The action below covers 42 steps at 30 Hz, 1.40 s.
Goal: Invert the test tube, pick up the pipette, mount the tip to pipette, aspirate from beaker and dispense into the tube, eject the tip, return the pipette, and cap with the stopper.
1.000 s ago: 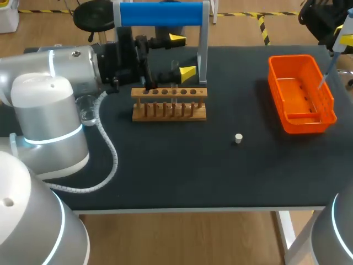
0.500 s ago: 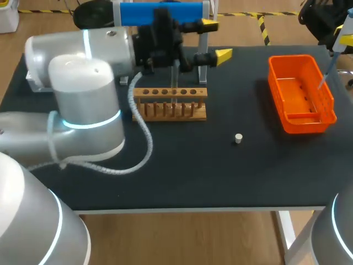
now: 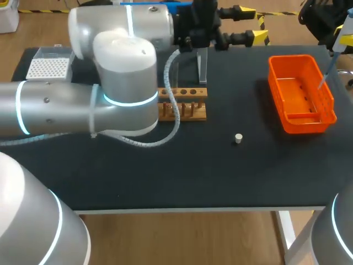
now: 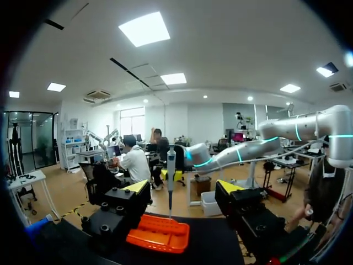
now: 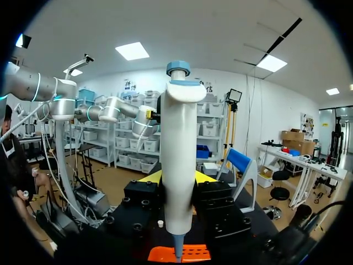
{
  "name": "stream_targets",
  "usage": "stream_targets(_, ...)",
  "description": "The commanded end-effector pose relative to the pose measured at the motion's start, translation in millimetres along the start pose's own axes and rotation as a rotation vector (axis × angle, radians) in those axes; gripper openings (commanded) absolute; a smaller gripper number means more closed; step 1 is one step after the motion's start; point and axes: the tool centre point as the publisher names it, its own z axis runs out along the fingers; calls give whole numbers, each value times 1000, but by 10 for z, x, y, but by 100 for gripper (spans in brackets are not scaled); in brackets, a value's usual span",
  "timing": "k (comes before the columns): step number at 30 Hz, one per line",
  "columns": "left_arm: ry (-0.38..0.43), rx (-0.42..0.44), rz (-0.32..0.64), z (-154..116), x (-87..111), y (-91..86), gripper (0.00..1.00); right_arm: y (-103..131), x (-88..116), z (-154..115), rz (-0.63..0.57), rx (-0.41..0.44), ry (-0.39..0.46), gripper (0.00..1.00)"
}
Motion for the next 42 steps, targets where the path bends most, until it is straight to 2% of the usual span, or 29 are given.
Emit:
stream_targets(1,-11,8,0,207,11,11,0,8,2,-1,0,3,0,0)
stream_targets(13,-11,8,0,207,11,11,0,8,2,-1,0,3,0,0)
stream_targets(26,36,31,59,819,31,-127,0,8,2,-1,0,3,0,0)
stream_targets(42,40,69,102,1261,2,-245,0,8,2,-1,0,3,0,0)
